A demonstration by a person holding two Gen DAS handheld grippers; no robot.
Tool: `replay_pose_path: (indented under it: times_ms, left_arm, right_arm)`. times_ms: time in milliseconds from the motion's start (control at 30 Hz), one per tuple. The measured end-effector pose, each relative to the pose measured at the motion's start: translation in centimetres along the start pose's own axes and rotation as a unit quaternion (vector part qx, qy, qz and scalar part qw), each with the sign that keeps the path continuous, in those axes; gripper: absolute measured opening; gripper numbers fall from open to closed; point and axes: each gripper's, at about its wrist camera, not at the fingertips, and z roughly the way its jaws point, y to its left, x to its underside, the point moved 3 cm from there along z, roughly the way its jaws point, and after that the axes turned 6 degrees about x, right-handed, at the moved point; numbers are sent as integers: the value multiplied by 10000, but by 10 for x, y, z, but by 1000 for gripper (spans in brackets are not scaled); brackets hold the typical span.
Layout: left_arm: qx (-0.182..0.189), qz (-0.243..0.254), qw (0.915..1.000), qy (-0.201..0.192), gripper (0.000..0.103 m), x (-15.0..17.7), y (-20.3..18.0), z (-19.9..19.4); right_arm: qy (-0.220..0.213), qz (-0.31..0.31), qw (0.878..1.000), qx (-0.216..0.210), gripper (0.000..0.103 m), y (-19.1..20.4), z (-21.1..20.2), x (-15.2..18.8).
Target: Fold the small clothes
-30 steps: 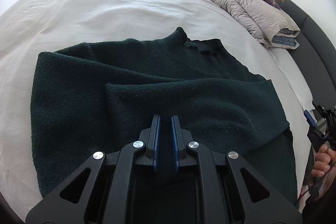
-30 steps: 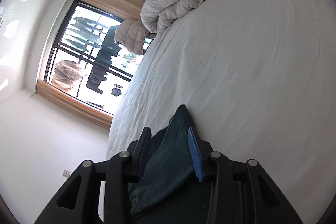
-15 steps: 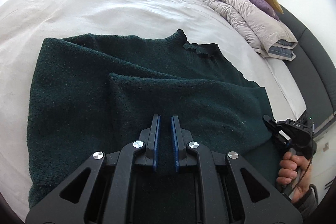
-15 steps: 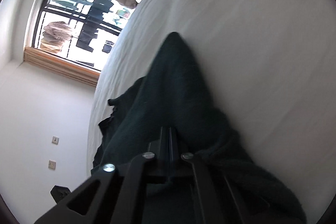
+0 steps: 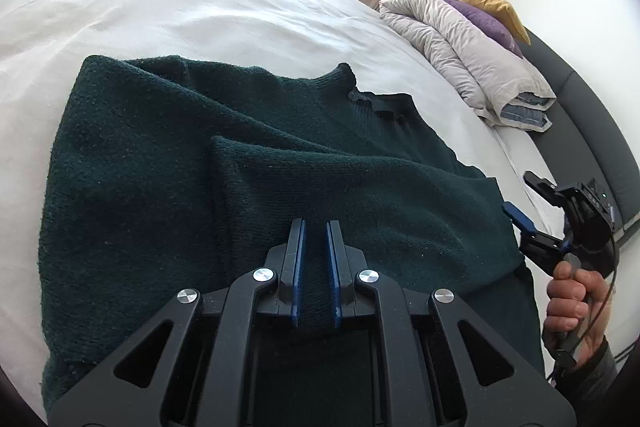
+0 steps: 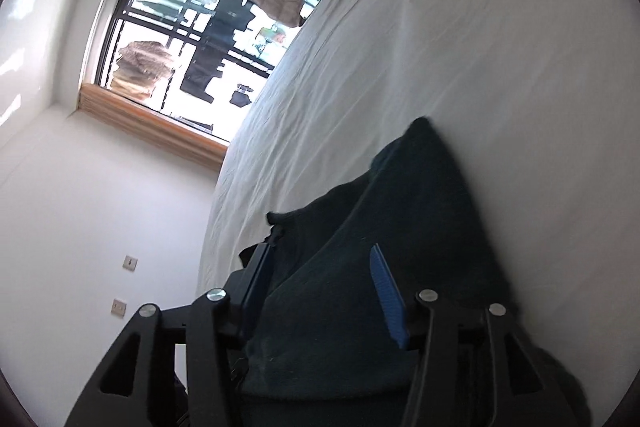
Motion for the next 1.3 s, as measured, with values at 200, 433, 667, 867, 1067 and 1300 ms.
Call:
replay_pose_path:
  times_ms: [200,433,667,867,1067,1300]
  left_arm:
    - [173,-85,9998,-64,11,1,4,-1]
    - [323,-178,9991,-194,11,2,9,-6]
    - [345,-205,9990,-220,11,2,9,-6]
    - [363,-242,9988,-233,11,3,12,-5]
    - [373,-248,9987,-247,11,2,12,-3]
    - [371,-248,9987,-252,11,2,12,-3]
  right_arm:
    - [-12,594,9976,351,0,-51,22,-9]
    - [-818,1263,9863,671,0,-108,-44,-13]
    - [-970,120,9946,346,38,-26,-65,12]
    - [-231,-470,9972,538,48,0,-13,28]
    - [-279,152,9988,379,0,-57,-11,27]
    - [-499,44,9974,515,0,-61,-14,30]
